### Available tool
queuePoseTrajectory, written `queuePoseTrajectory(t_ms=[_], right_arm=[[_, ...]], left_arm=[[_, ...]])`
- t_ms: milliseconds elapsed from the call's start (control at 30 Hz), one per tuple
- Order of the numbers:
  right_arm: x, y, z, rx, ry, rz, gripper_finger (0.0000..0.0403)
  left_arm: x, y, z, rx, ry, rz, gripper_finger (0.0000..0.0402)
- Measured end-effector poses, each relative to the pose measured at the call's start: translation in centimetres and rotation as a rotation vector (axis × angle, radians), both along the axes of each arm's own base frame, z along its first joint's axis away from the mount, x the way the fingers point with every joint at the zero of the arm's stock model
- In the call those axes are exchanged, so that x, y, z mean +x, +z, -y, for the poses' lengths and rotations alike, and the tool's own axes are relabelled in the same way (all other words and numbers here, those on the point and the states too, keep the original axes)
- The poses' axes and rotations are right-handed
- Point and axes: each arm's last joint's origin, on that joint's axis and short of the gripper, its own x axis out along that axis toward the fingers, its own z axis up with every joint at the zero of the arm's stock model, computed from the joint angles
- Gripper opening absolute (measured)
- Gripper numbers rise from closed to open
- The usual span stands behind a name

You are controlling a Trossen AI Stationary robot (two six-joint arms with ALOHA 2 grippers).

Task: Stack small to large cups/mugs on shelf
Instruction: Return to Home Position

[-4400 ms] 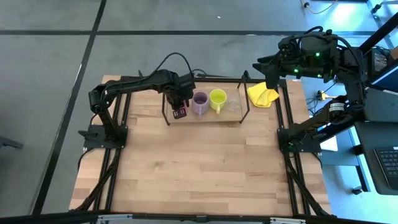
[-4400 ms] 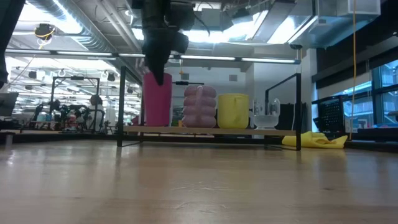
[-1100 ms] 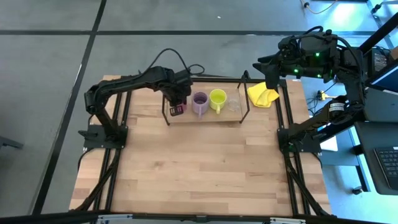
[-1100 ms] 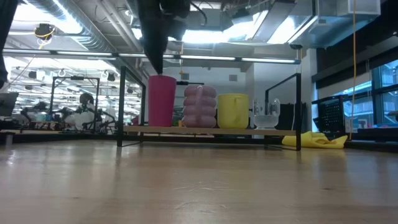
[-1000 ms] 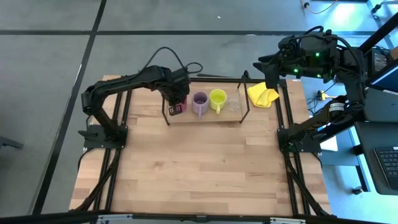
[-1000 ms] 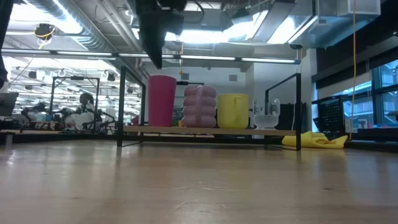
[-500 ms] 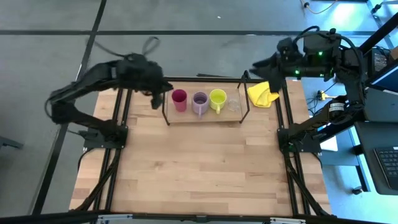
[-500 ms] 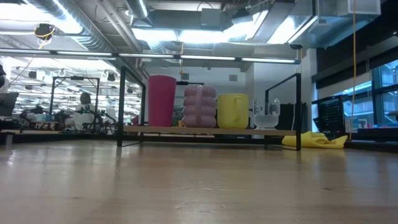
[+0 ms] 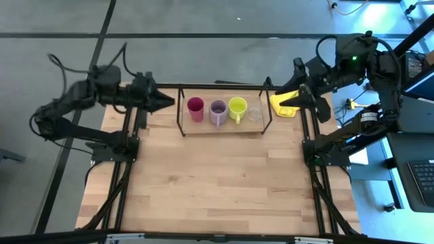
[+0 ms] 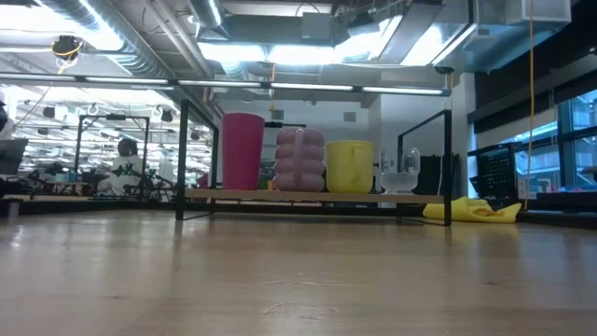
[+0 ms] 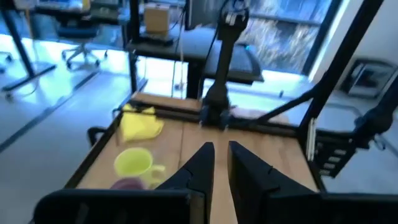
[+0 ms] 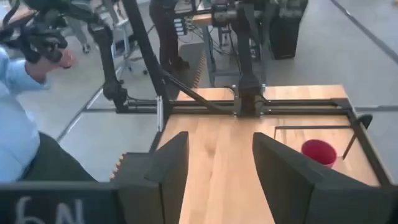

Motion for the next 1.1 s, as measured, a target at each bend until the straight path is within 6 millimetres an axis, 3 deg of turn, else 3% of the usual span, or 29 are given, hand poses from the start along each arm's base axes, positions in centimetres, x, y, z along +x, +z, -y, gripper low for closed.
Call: queuePoseTrajectory(t_ms=[167, 333, 567, 733, 900, 1100], right_arm=[[0.7, -1.3, -0.5, -0.033, 0.152, 0.064, 0.0179], [0.8, -5.2, -0.4, -0.016, 0.135, 0.139, 0.0179], [-3.6, -11.4, -0.6, 0.004, 0.058, 0.41, 0.0179], [-6.3, -16.0, -1.0, 0.047, 0.036, 0.536, 0.0179], [-7.4, -20.9, -1.3, 0.079, 0.028, 0.525, 0.0179], [-9.0, -24.8, -1.6, 0.006, 0.015, 0.669, 0.0179]], left_arm=[[0.4, -5.6, 0.1, -0.075, -0.025, 0.187, 0.0039], [-1.2, -9.9, 0.8, -0.094, -0.055, 0.37, 0.0039], [-5.0, -14.1, 1.0, -0.048, 0.118, 0.455, 0.0039], [-7.1, -16.2, 1.4, -0.024, 0.113, 0.525, 0.0039], [-7.9, -19.4, 1.5, -0.041, 0.117, 0.498, 0.0039], [-7.2, -22.9, 1.4, -0.108, 0.099, 0.438, 0.0039]])
